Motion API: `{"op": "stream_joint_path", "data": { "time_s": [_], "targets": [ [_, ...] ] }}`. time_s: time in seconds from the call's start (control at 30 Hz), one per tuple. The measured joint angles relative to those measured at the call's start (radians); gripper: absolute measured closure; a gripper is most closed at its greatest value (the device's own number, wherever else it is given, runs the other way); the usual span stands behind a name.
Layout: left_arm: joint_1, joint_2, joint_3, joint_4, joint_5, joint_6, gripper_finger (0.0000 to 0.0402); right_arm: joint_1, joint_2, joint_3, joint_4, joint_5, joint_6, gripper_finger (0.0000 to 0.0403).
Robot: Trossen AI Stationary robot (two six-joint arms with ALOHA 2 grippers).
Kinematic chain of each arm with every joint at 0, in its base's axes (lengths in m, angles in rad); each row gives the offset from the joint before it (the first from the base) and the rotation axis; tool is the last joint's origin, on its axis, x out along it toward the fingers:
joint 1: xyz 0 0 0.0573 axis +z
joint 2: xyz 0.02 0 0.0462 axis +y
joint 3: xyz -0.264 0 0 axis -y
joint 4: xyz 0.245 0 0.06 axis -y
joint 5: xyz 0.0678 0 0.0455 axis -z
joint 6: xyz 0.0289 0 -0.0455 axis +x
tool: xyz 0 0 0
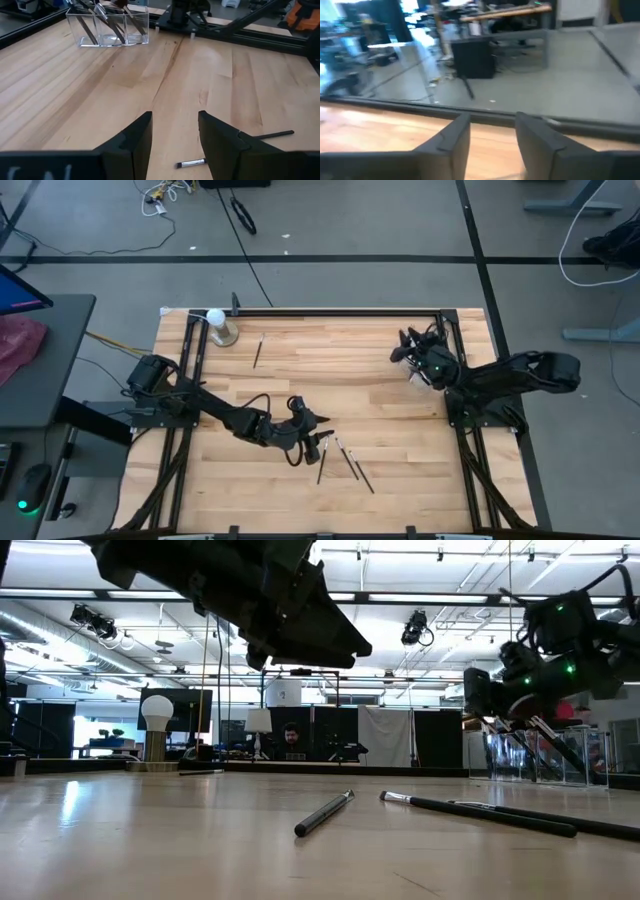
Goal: Sort items
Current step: Adjust the transparent organizer
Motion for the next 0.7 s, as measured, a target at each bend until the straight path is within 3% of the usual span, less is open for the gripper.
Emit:
{"op": "stream_joint_path", "data": {
  "time_s": [0.17, 0.27, 0.5, 0.7],
  "targets": [
    [0.0, 0.0, 0.0, 0.0, 0.0, 0.0, 0.0241, 0.078, -0.107, 0.005, -0.028, -0.017, -0.069, 0.0222],
    [0.0, 0.0, 0.0, 0.0, 0.0, 0.0, 0.0241, 0.149, -0.181, 0.064, -0.208, -0.019, -0.097, 0.0228],
    [0.0, 0.0, 0.0, 0.0, 0.0, 0.0, 0.0241, 0.272, -0.253, 0.475, -1.049, -0.04, -0.073, 0.0258],
    [-0.003, 0.0, 0.0, -0.002, 0.0, 0.0, 0.0241, 0.317, -0.212, 0.884, -1.738, -0.302, -0.001, 0.0253]
  ]
}}
